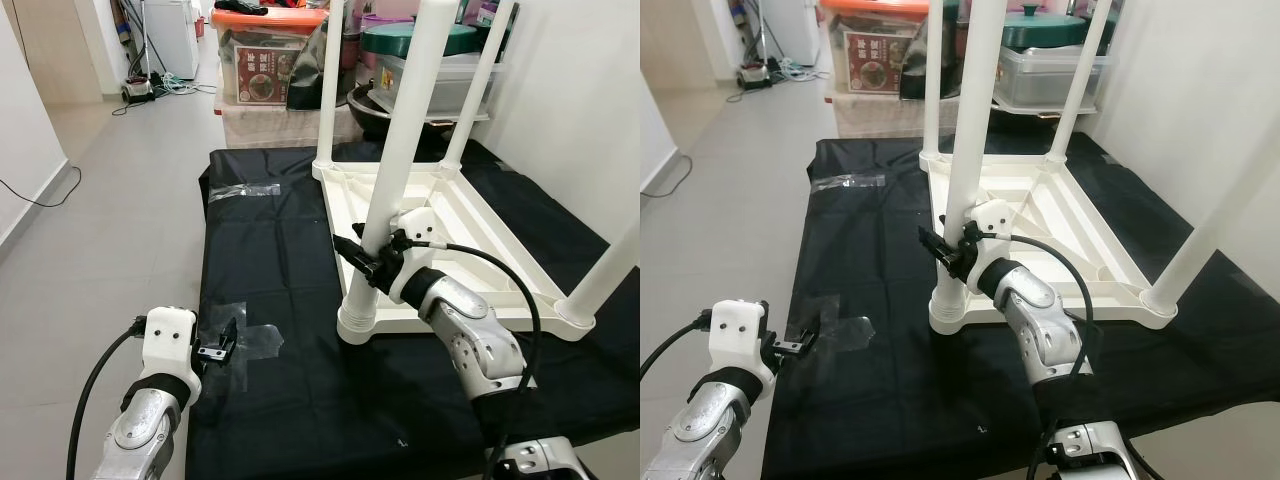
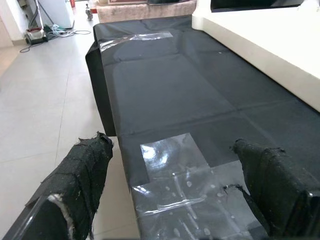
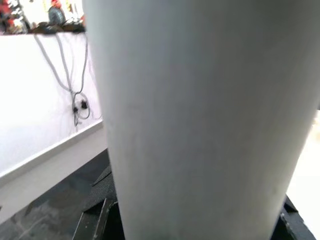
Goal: Building children table
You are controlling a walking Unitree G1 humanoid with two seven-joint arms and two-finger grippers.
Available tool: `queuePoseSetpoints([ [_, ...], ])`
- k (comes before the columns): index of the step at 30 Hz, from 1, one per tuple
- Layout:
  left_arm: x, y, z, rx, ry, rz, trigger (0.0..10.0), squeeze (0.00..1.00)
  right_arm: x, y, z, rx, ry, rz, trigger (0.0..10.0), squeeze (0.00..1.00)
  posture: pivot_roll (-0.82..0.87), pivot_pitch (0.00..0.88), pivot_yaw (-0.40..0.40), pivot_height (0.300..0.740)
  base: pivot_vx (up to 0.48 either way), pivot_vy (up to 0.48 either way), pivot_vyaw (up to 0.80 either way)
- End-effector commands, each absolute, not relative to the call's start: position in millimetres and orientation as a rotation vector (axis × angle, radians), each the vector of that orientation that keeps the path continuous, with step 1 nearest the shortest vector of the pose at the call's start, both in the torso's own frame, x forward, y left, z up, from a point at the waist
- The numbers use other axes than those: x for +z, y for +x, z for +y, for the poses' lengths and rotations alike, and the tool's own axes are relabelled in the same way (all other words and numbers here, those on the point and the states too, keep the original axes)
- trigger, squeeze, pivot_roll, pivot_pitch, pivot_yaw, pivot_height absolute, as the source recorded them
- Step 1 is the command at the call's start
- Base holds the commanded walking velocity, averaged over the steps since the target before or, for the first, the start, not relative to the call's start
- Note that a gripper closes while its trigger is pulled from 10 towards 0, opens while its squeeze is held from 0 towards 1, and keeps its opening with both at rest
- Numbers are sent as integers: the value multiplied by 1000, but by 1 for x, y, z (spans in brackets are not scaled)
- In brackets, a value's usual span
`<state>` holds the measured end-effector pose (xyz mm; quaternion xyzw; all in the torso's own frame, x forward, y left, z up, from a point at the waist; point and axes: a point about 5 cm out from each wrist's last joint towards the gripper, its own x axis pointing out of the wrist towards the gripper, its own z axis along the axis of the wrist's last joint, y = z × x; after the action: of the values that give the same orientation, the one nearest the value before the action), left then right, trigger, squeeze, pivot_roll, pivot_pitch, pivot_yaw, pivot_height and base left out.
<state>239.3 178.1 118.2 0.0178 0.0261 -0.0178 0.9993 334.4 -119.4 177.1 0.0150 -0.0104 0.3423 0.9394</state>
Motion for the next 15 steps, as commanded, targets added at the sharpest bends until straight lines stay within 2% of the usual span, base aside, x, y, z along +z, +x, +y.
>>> queuePoseSetpoints([
  [1,116,240,180,-33,39,61,10000,0,144,326,-109,773,11,135,10000,0,25,0,-51,740,0,0,0],
  [7,116,242,182,-32,44,57,10000,0,151,330,-112,849,-144,57,10000,0,28,0,-53,740,0,0,0],
  [15,116,241,181,-34,42,58,10000,0,149,323,-107,943,-178,49,10000,0,37,0,-58,740,0,0,0],
])
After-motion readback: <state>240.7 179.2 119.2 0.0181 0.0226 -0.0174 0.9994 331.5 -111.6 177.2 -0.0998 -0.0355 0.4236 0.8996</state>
